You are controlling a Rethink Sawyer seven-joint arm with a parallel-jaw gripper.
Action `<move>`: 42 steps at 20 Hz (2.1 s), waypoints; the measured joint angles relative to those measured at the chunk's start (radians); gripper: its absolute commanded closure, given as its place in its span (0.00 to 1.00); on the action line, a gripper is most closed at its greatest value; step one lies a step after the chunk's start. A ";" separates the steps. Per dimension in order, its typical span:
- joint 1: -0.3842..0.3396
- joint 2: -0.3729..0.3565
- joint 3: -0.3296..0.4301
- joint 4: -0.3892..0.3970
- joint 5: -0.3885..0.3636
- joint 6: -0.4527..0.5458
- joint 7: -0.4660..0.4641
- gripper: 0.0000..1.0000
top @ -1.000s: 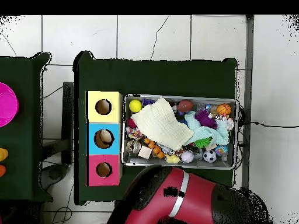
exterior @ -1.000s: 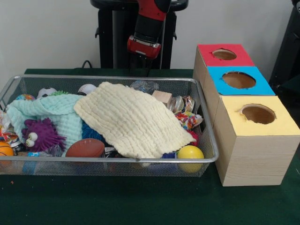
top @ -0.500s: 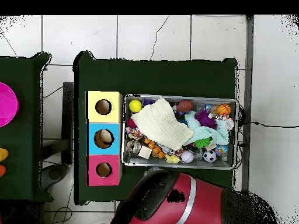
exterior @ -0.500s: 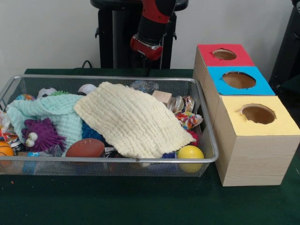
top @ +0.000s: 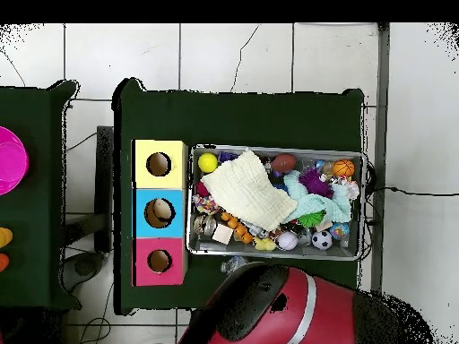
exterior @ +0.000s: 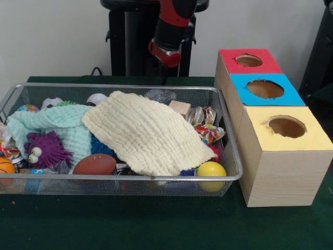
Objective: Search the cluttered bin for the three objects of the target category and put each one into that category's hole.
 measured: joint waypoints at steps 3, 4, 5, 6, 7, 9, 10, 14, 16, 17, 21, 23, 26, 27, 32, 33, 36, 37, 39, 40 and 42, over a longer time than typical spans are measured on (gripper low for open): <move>-0.021 0.001 0.012 0.003 0.000 0.001 0.052 0.00; -0.035 0.005 0.020 0.005 -0.004 0.001 0.090 0.00; -0.040 0.006 0.022 0.006 -0.006 0.001 0.110 0.00; -0.042 0.007 0.023 0.006 -0.007 0.001 0.124 0.00; -0.044 0.007 0.024 0.006 -0.007 0.001 0.138 0.00; -0.044 0.007 0.024 0.006 -0.007 0.001 0.149 0.00; -0.043 0.008 0.024 0.006 -0.008 0.000 0.160 0.00; -0.043 0.012 0.024 0.005 -0.012 -0.005 0.183 0.00; -0.043 0.018 0.023 0.005 -0.016 -0.019 0.183 0.00; -0.043 0.020 0.023 0.005 -0.017 -0.022 0.183 0.00; -0.043 0.023 0.020 0.004 -0.024 -0.029 0.183 0.00; -0.043 0.025 0.017 0.002 -0.030 -0.029 0.183 0.00; -0.043 0.027 0.013 0.000 -0.039 -0.030 0.183 0.00; -0.043 0.028 0.012 -0.001 -0.042 -0.031 0.183 0.00; -0.042 0.036 0.007 -0.003 -0.055 -0.044 0.183 0.00; -0.042 0.038 0.006 -0.003 -0.057 -0.050 0.183 0.00; -0.042 0.043 0.004 -0.004 -0.064 -0.059 0.183 0.00; -0.042 0.044 0.004 -0.005 -0.065 -0.059 0.183 0.00; -0.042 0.046 0.000 -0.007 -0.074 -0.061 0.183 0.00; -0.042 0.047 -0.001 -0.008 -0.076 -0.062 0.183 0.00; -0.042 0.048 -0.003 -0.009 -0.082 -0.062 0.183 0.00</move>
